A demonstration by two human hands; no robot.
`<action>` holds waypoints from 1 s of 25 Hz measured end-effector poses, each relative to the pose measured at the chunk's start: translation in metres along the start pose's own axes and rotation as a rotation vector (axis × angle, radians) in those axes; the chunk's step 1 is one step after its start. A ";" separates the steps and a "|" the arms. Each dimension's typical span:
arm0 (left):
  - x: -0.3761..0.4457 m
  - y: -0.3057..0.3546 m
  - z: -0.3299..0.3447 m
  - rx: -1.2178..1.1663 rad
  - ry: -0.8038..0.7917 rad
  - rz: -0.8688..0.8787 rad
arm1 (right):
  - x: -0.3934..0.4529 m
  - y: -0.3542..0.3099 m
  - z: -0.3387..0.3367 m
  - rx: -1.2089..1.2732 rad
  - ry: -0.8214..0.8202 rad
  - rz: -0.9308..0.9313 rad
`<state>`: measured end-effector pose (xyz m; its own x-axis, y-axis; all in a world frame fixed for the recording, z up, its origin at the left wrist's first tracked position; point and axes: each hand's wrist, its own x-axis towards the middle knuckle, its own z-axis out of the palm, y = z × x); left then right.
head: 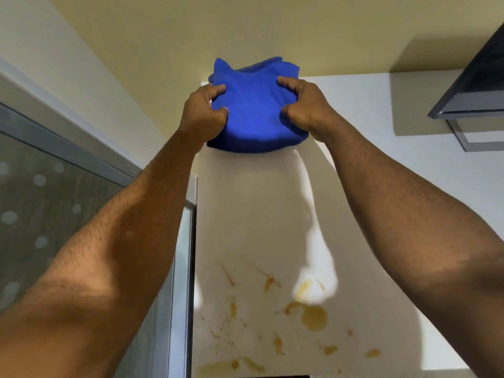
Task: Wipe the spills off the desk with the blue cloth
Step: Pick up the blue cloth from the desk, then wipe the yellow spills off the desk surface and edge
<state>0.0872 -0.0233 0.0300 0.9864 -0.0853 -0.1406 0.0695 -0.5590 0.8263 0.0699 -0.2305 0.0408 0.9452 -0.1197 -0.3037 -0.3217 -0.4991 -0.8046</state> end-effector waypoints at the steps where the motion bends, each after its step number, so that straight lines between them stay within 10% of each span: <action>1: -0.007 0.004 -0.002 0.002 0.011 0.034 | -0.009 0.000 -0.005 -0.003 0.016 -0.009; 25: -0.295 0.059 0.191 0.294 -0.467 0.203 | -0.319 0.183 -0.132 -0.320 0.209 0.299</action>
<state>-0.2281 -0.1883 0.0159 0.8007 -0.5317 -0.2759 -0.2241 -0.6929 0.6853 -0.2830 -0.3970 0.0578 0.8156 -0.4515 -0.3618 -0.5784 -0.6518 -0.4905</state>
